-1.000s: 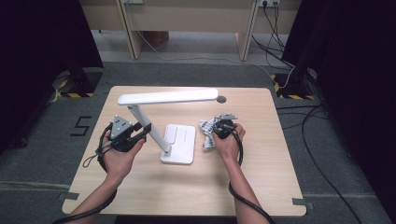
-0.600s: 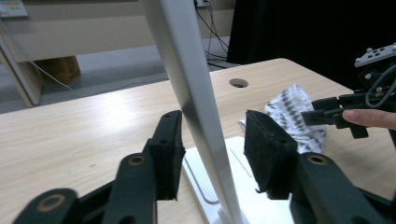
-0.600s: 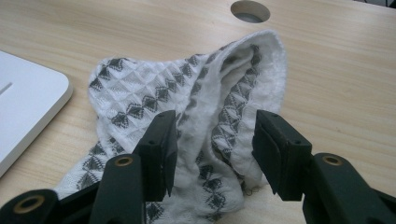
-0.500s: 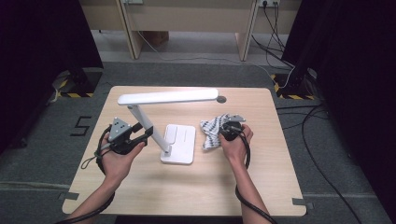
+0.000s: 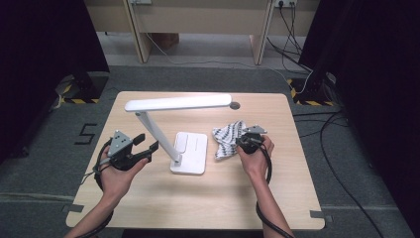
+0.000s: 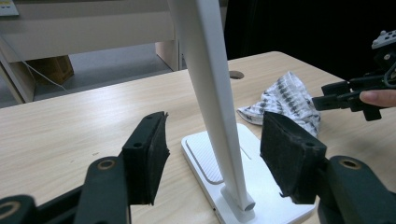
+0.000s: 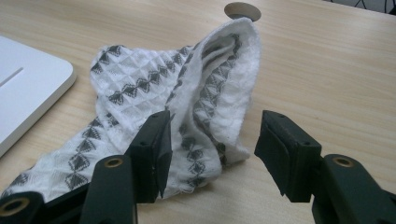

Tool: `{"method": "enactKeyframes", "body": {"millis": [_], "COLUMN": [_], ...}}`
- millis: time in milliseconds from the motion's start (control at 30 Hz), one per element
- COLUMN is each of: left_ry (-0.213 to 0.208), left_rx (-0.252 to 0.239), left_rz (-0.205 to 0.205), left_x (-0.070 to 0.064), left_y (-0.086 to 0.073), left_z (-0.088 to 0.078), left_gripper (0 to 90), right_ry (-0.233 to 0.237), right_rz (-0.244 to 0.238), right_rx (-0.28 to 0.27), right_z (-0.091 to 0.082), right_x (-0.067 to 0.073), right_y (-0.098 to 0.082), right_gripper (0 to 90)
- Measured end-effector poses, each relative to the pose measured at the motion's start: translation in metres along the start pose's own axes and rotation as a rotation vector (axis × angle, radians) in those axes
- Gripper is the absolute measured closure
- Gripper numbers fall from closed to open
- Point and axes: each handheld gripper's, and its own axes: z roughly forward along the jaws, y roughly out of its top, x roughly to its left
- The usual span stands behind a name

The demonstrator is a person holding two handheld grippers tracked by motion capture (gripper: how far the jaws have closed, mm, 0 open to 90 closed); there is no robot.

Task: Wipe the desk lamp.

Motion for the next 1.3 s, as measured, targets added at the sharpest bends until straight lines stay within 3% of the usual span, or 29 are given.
{"method": "enactKeyframes", "body": {"millis": [200, 400, 933, 1300], "left_ry": [-0.014, -0.010, 0.050, 0.071], "left_rx": [0.016, 0.032, 0.069, 0.096], "left_rz": [0.032, 0.036, -0.006, -0.005], "left_x": [0.004, 0.012, 0.037, 0.049], "left_y": [-0.008, -0.015, -0.044, -0.061], "left_z": [-0.005, -0.010, -0.022, -0.026], "left_gripper": [37.1, 35.9, 35.5, 35.8], "right_ry": [0.033, 0.046, 0.063, 0.068], "right_rz": [-0.021, -0.033, -0.021, 0.018], "right_rx": [0.005, -0.004, 0.000, -0.014], "right_z": [-0.005, -0.012, -0.032, -0.042], "right_x": [-0.005, -0.010, -0.021, -0.029], "right_y": [-0.007, -0.014, -0.037, -0.058], "right_gripper": [44.0, 43.8, 43.6, 43.4]}}
